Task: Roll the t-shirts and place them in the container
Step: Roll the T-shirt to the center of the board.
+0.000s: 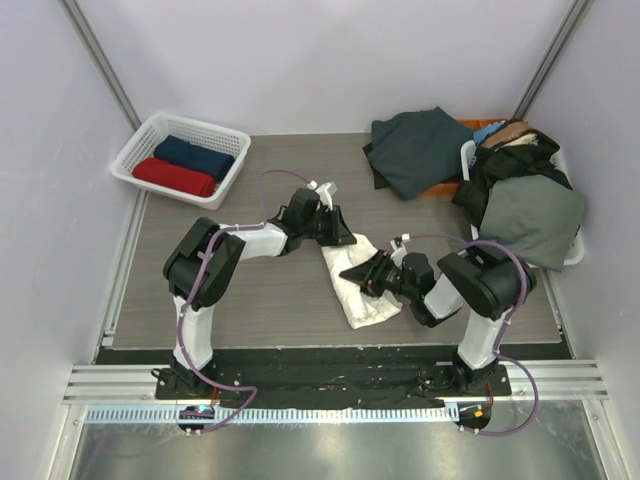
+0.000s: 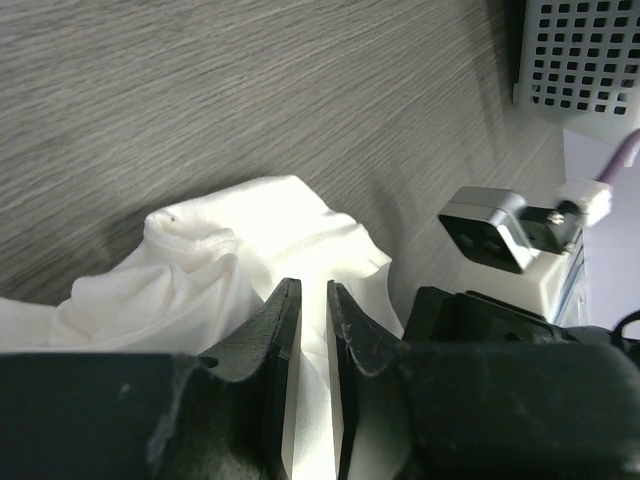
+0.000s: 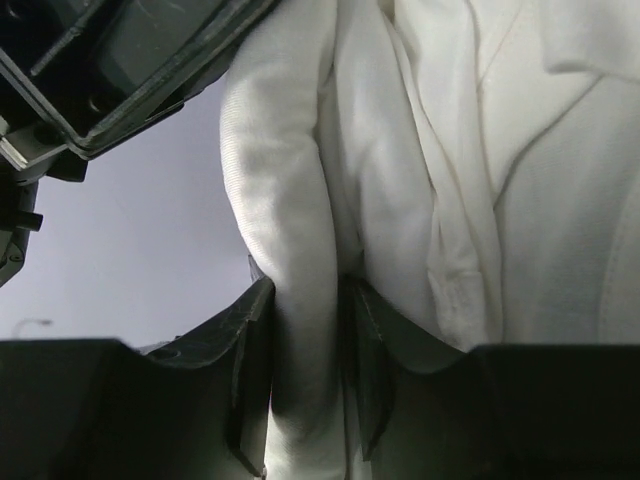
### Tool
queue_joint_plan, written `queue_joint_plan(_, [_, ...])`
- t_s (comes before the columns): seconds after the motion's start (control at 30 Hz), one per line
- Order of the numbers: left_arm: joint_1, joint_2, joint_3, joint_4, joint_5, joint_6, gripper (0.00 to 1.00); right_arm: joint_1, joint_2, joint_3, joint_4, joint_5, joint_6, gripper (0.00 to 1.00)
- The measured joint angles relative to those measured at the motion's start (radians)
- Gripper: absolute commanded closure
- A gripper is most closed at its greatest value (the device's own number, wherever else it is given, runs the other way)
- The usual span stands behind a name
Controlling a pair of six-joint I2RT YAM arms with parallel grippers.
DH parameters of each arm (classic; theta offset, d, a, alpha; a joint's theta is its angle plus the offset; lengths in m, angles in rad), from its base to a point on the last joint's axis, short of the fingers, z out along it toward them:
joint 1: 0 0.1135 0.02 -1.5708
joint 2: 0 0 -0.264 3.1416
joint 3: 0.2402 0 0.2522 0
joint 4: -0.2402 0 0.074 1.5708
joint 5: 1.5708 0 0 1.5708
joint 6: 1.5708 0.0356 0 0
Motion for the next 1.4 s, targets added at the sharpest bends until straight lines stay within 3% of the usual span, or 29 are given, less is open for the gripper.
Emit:
queue_joint_plan(0.43, [-0.020,0.027,-0.108,0.269,-0.043,-0.006,0.81,0.003,-0.412,0.127,-0.756,0.154,-0.334,0.44])
queue_joint_plan(0.6, [-0.026,0.040,-0.127,0.336,-0.049,-0.008,0.81,0.003,-0.533,0.204,-1.030,0.234,-0.455,0.42])
queue_joint_plan(0.7, [-0.027,0.042,-0.135,0.360,-0.054,-0.008,0.81,0.003,-0.580,0.243,-1.148,0.255,-0.508,0.46])
queue_joint_plan(0.83, [-0.029,0.042,-0.145,0.383,-0.056,-0.008,0.81,0.009,-0.657,0.291,-1.294,0.259,-0.575,0.64])
queue_joint_plan(0.87, [-0.030,0.042,-0.145,0.385,-0.056,-0.008,0.81,0.010,-0.672,0.301,-1.318,0.249,-0.585,0.69])
queue_joint_plan(0.9, [-0.031,0.043,-0.145,0.388,-0.056,-0.008,0.81,0.011,-0.684,0.310,-1.335,0.237,-0.596,0.80])
queue_joint_plan(1.03, [-0.032,0.046,-0.145,0.396,-0.056,-0.008,0.81,0.016,-0.704,0.340,-1.375,0.166,-0.618,0.99])
queue_joint_plan(1.17, [-0.033,0.046,-0.145,0.396,-0.056,-0.008,0.81,0.018,-0.679,0.340,-1.355,0.047,-0.601,0.99])
queue_joint_plan(1.4, [-0.033,0.047,-0.145,0.397,-0.056,-0.008,0.81,0.018,-0.594,0.175,-1.136,-0.108,-0.479,0.99])
